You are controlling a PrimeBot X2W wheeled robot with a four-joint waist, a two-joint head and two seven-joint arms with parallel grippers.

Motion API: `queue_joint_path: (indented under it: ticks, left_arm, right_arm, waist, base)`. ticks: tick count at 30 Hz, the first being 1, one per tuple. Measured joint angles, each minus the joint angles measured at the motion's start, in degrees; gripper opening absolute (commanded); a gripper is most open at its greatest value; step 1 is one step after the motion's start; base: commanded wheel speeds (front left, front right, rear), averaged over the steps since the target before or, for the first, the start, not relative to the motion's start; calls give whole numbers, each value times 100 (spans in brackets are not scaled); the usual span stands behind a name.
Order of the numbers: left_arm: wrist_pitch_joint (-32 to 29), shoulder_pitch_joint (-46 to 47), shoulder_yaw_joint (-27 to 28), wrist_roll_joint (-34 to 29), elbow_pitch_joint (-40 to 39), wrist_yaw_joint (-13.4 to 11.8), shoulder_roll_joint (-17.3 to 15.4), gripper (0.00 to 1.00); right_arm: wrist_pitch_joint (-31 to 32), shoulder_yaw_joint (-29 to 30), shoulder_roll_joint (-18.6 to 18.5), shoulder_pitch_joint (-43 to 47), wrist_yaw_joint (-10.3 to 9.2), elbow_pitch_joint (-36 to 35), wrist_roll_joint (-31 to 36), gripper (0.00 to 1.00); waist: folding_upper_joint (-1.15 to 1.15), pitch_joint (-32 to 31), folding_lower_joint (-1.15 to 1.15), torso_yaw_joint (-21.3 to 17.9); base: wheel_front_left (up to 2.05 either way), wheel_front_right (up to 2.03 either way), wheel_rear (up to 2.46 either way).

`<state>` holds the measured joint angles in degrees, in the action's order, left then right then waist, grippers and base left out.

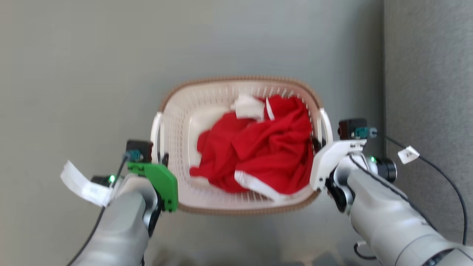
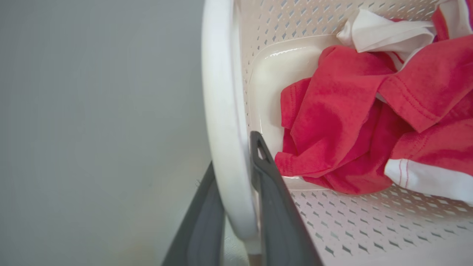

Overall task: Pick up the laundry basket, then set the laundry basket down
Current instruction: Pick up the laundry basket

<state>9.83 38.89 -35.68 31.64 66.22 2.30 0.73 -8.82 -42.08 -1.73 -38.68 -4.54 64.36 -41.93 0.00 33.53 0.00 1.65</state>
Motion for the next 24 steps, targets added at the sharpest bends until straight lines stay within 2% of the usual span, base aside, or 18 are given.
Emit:
queue_joint_path:
  ticks: [11, 24]
  left_arm:
    - [-223, -715, -177, 339, 36, 22, 2, 0]
    - [-331, -1457, -350, 601, 159, 22, 3, 0]
  right_arm:
    - [357, -287, 7, 689, 98, -29, -346, 0]
    - [517, -655, 13, 1463, 98, -163, -642, 0]
  waist:
    - [0, -974, 0, 17]
    - [0, -2032, 0, -24]
  base:
    - [0, 0, 0]
    - [0, 0, 0]
